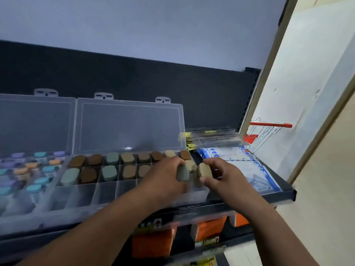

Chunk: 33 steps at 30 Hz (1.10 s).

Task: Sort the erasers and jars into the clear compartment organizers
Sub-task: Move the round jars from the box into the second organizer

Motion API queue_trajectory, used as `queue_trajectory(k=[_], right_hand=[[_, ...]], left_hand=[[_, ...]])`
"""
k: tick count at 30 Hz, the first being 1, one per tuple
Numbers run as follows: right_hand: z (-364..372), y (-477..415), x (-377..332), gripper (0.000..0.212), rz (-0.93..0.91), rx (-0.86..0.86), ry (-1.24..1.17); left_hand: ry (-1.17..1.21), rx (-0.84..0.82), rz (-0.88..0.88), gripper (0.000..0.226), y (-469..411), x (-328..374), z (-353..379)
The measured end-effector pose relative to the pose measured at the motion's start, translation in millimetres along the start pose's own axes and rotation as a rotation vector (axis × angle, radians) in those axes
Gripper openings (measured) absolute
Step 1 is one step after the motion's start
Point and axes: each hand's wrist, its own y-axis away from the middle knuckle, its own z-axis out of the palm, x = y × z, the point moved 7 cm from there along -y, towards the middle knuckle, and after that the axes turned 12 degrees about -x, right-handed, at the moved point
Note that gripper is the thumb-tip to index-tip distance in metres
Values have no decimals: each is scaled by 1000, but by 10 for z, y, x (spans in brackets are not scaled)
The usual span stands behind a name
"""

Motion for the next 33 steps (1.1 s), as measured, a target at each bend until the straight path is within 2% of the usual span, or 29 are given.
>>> queue_trajectory(k=[7,10,14,18,22,25,27,30,33], right_hand=[[129,-134,65,54,-51,-150,164],[146,-159,76,52,-51,-185,212],[152,-147,90,57,-44,-207,184],[145,-106,-3,60,-64,-153,194],[187,-32,-354,50,-156,-76,243],[355,5,-790,41,-281,-48,305],[562,14,-1078,42,-335,-64,392],[949,-5,-1470,54,-336,-109,505],[1377,96,-1924,56,-374,-139,536]], left_hand=[[-85,-25,-124,50,-91,-19,103],[-122,-27,-134,46,-90,-5,111],[-137,-27,-148,48,-64,-30,98],[-121,38,-127,62,18,-68,4],[-164,161,-66,49,277,-79,-261],[-321,254,-50,40,599,-191,-562],[-457,326,-54,43,868,-340,-800],[-622,403,-91,52,1317,-629,-1123],[-696,464,-165,59,1841,-965,-1464]])
